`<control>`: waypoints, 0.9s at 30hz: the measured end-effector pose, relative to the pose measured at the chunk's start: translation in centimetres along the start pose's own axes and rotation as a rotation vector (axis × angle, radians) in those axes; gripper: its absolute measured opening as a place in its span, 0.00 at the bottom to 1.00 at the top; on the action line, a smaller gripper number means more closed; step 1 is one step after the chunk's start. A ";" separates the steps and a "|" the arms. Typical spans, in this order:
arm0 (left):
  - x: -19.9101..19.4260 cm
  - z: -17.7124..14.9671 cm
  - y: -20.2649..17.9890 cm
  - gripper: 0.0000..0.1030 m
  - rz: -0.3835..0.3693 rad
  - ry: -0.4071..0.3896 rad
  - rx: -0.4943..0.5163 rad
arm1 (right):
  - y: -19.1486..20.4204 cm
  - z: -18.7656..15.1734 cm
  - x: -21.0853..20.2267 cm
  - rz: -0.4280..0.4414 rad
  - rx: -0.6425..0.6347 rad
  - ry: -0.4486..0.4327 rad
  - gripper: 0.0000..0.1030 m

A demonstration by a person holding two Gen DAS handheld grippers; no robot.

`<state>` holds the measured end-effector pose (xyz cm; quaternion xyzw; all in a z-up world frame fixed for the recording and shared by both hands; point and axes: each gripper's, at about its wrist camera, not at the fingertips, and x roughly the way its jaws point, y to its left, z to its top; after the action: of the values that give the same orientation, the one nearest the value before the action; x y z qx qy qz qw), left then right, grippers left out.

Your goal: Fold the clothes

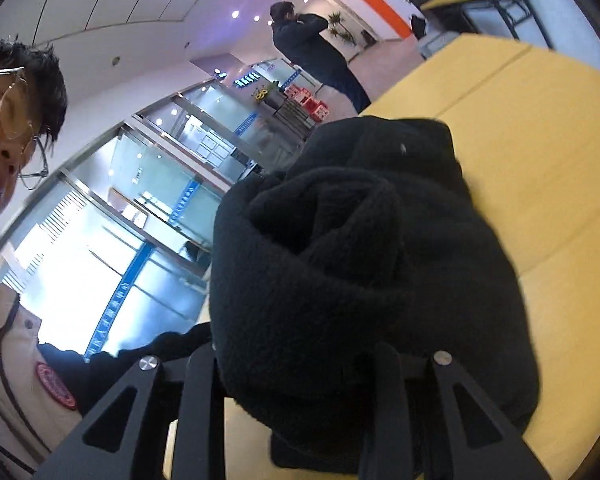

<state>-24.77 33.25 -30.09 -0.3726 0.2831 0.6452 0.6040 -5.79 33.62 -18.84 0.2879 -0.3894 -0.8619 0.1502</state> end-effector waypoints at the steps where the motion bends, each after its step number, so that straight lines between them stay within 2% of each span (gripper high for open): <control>1: 0.0 0.0 0.1 1.00 0.000 -0.003 -0.003 | 0.5 -0.2 0.0 0.004 -0.011 0.005 0.27; 4: 0.0 0.1 0.4 1.00 -0.007 -0.011 -0.014 | 1.9 -0.6 -0.1 0.017 -0.044 -0.002 0.27; 8: -0.4 0.1 0.9 1.00 -0.015 -0.038 -0.027 | 2.7 -1.1 1.2 0.049 -0.025 -0.022 0.27; 11: -1.4 -0.4 1.2 1.00 -0.015 -0.091 -0.040 | 3.9 -1.9 1.7 0.101 -0.020 -0.039 0.27; 13: -1.4 -0.5 1.3 1.00 -0.006 -0.100 -0.047 | 5.1 -2.1 2.5 0.145 -0.021 -0.042 0.27; 16: -0.4 0.0 1.2 1.00 0.007 -0.050 -0.027 | 6.0 -3.0 4.9 0.105 -0.041 -0.014 0.27; 18: -0.8 -0.2 1.3 0.99 0.014 -0.047 -0.026 | 5.9 -3.7 5.3 0.064 -0.060 -0.009 0.27; 20: -1.8 -0.7 1.5 0.99 0.024 -0.049 -0.027 | 6.2 -3.5 5.3 0.058 -0.069 -0.023 0.27; 22: -4.6 -2.8 1.7 0.99 0.039 -0.082 -0.033 | 6.5 -3.3 5.4 0.065 -0.075 -0.029 0.27; 25: -11.5 -6.5 1.3 0.98 0.069 -0.134 -0.070 | 6.9 -3.0 6.0 0.087 -0.084 -0.030 0.27; 27: -16.8 -7.8 -0.3 0.98 0.112 -0.173 -0.092 | 7.6 -3.0 7.1 0.085 -0.126 -0.009 0.27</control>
<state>-23.47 17.40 -20.60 -0.3264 0.2204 0.7201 0.5713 -9.26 23.48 -17.34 0.2570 -0.3472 -0.8788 0.2028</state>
